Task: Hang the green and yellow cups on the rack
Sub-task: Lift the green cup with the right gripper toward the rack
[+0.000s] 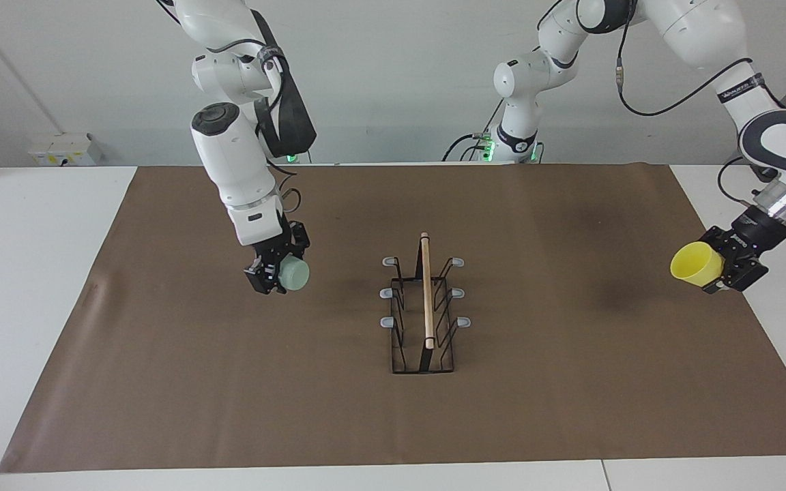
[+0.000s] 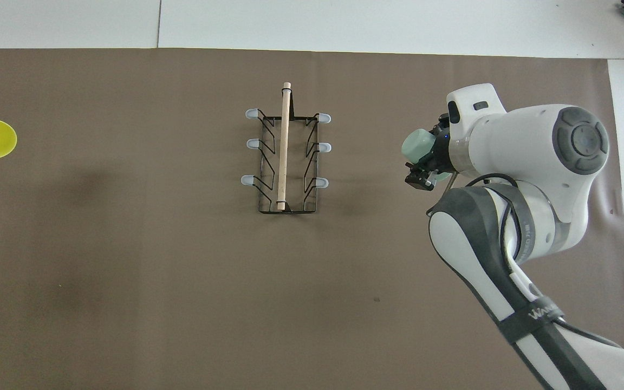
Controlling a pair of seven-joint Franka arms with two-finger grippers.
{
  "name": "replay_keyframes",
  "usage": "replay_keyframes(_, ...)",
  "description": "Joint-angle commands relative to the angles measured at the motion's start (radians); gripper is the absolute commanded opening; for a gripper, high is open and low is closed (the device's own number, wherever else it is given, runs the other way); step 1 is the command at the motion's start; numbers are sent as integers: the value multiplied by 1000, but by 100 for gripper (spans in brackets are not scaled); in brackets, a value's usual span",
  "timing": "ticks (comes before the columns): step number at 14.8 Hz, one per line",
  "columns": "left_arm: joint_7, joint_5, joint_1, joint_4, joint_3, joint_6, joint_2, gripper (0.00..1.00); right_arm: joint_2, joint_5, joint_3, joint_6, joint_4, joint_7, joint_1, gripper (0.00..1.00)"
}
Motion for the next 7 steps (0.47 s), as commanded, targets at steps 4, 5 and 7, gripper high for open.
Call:
replay_keyframes(4,-149,327,-90,64,20,-23,-58,0,-42,488,7,3,-6,-150,-9,0)
replay_keyframes(5,-165,371,-113,67,20,-21,-65,0,-47,577,7,6,-7,-188,-13,0)
replay_keyframes(7,-195,485,-144,67,22,-21,-73,0,-51,694,7,10,-10,-254,-15,0)
